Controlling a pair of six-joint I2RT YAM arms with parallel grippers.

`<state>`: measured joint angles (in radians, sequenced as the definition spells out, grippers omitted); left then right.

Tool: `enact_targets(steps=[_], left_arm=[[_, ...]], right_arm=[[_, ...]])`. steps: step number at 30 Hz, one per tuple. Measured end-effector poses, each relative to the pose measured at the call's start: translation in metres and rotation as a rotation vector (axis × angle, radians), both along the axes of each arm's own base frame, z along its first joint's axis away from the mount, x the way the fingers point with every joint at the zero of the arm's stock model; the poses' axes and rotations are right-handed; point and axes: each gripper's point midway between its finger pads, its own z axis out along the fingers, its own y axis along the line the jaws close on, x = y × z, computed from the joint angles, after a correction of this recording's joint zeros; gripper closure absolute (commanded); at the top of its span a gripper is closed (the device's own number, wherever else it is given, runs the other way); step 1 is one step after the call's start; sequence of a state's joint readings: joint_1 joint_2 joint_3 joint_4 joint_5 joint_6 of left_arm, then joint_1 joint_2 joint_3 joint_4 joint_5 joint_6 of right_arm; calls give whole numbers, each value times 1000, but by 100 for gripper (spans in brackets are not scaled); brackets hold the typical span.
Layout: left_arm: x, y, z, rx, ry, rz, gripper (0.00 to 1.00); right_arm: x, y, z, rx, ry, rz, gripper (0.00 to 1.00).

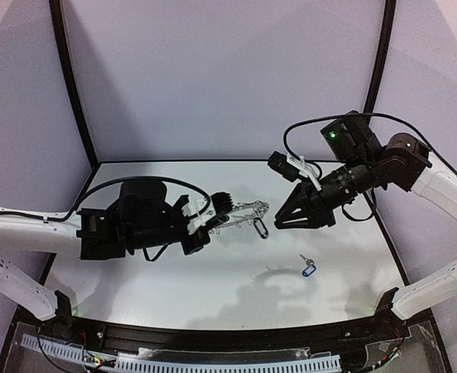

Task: Put the keys on the keyring

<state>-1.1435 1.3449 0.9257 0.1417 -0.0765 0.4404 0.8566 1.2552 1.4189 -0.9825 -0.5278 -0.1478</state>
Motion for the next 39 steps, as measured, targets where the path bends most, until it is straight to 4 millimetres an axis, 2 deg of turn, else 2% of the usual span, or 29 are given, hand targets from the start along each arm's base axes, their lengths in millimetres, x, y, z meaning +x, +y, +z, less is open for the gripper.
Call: enact_targets(steps=[6, 9, 10, 17, 19, 25, 27, 34, 39], left_arm=[[19, 12, 1, 123, -192, 68, 99], [22, 13, 4, 157, -257, 72, 99], [23, 13, 6, 165, -283, 70, 99], [17, 7, 17, 175, -390, 15, 99], [9, 5, 26, 156, -417, -24, 99], [-18, 9, 66, 53, -488, -123, 99], [-26, 11, 72, 39, -494, -158, 99], [-49, 9, 71, 103, -412, -302, 99], [-68, 16, 68, 131, -340, -396, 99]], right_arm=[[4, -8, 1, 11, -52, -51, 61], [5, -11, 5, 33, -87, -64, 49], [5, -13, 5, 39, -99, -72, 48], [12, -24, 3, 73, -184, -140, 21], [13, -29, 2, 94, -220, -155, 17], [6, -38, 8, 179, -301, -158, 17], [1, -38, 13, 214, -324, -131, 18], [-26, -35, 35, 334, -374, 14, 21], [-50, -33, 45, 407, -352, 137, 24]])
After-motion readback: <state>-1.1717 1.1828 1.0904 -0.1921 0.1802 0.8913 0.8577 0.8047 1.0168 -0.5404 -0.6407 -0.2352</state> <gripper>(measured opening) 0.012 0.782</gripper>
